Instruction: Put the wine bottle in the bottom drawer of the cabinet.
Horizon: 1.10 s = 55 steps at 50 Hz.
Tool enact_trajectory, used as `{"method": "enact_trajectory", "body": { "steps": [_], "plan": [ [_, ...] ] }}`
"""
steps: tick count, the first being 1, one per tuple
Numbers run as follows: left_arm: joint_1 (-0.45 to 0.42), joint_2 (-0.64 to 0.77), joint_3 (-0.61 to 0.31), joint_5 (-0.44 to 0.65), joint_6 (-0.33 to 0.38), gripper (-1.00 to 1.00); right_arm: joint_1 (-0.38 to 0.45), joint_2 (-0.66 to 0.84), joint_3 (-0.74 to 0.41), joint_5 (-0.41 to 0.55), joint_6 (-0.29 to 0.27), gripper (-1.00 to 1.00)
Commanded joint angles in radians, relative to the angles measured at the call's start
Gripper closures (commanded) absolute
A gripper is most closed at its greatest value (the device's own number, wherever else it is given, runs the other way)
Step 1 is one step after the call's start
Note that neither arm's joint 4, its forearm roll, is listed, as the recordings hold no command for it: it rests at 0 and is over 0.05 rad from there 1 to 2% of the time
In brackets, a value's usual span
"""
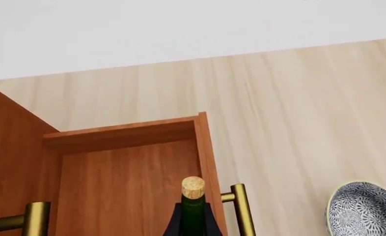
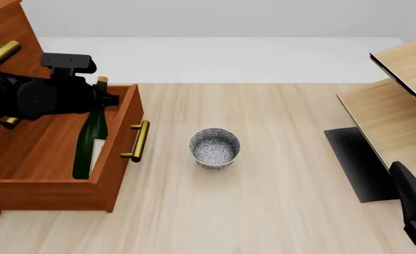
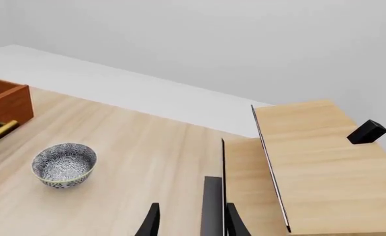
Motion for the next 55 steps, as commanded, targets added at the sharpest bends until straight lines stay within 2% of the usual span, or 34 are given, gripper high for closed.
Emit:
{"method": "enact_trajectory", "body": {
  "steps": [1, 55],
  "plan": [
    [0.013, 0.049, 0.079, 0.024, 0.01, 1.0, -0.004, 0.001, -0.002, -0.001, 0.002, -1.0],
    [0.015, 0.173, -0.001, 0.004, 0.014, 1.0, -0.026, 0.0, 0.005, 0.0, 0.0, -1.0]
  ]
}}
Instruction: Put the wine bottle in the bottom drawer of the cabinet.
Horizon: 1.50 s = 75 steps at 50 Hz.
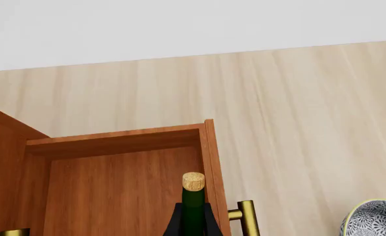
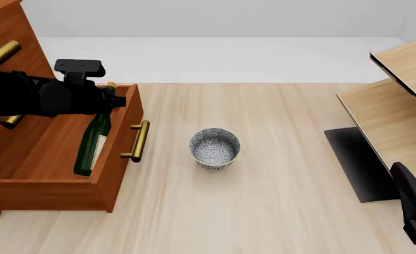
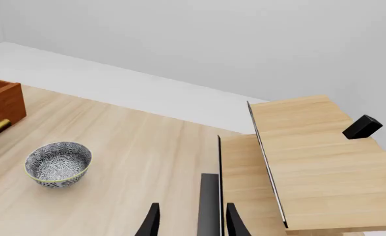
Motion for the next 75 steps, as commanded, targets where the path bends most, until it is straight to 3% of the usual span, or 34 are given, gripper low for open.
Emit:
{"method": "enact_trajectory", "body": {
  "steps": [1, 75],
  "plan": [
    [0.011, 0.036, 0.071, 0.032, 0.016, 1.0, -0.004, 0.0, -0.004, 0.001, 0.0, -1.0],
    [0.011, 0.044, 0.092, 0.01, -0.003, 1.0, 0.003, 0.0, -0.009, 0.004, 0.0, -1.0]
  ]
}}
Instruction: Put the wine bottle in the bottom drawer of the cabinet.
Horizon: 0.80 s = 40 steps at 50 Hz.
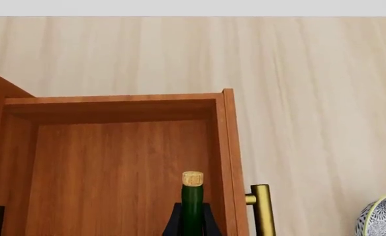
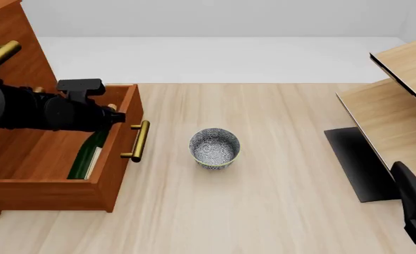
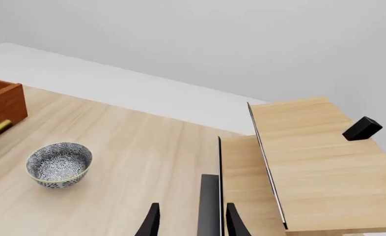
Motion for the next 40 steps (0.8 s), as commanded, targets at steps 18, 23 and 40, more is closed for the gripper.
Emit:
{"method": "enact_trajectory", "body": {
  "steps": [18, 23, 40],
  "plan": [
    [-0.003, -0.011, 0.033, 0.015, 0.025, -1.0, 0.0, -0.001, -0.004, 0.002, 0.002, -1.0],
    [-0.002, -0.012, 0.033, 0.018, 0.03, -1.0, 0.0, -0.001, -0.004, 0.002, 0.001, -1.0],
    [0.01, -0.054, 0.009, 0.066, 0.048, -1.0, 0.001, -0.001, -0.006, 0.003, 0.001, -1.0]
  ]
}}
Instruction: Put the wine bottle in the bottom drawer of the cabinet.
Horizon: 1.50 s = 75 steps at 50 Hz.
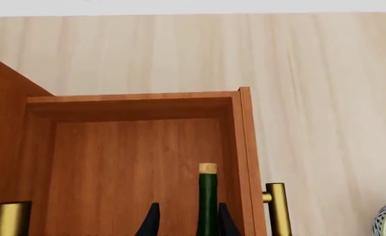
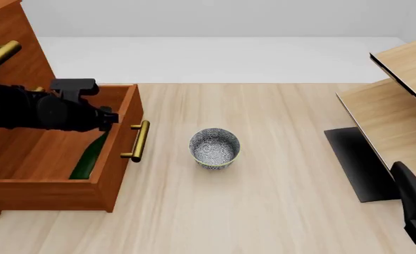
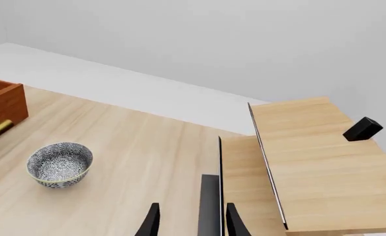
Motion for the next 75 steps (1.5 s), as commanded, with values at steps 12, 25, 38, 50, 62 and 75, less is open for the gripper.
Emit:
{"method": "enact_trajectory", "body": {
  "steps": [12, 25, 38, 50, 62, 75],
  "plan": [
    [-0.025, -0.119, -0.016, 0.111, 0.037, -1.0, 0.0, 0.0, -0.008, 0.003, 0.001, -1.0],
    [-0.006, -0.191, -0.005, 0.15, 0.055, -1.0, 0.003, 0.0, -0.016, 0.005, 0.003, -1.0],
    [-0.001, -0.282, -0.008, 0.213, 0.075, -1.0, 0.007, 0.0, -0.03, 0.011, 0.002, -1.0],
    [-0.018, -0.426, -0.004, 0.298, 0.096, -1.0, 0.014, 0.0, -0.043, 0.015, 0.001, -1.0],
    [-0.044, -0.677, -0.03, 0.452, 0.125, -1.0, 0.021, 0.0, -0.049, 0.017, 0.001, -1.0],
    [-0.042, -0.962, -0.152, 0.69, 0.148, -1.0, 0.016, -0.001, -0.066, 0.027, -0.004, -1.0]
  ]
}}
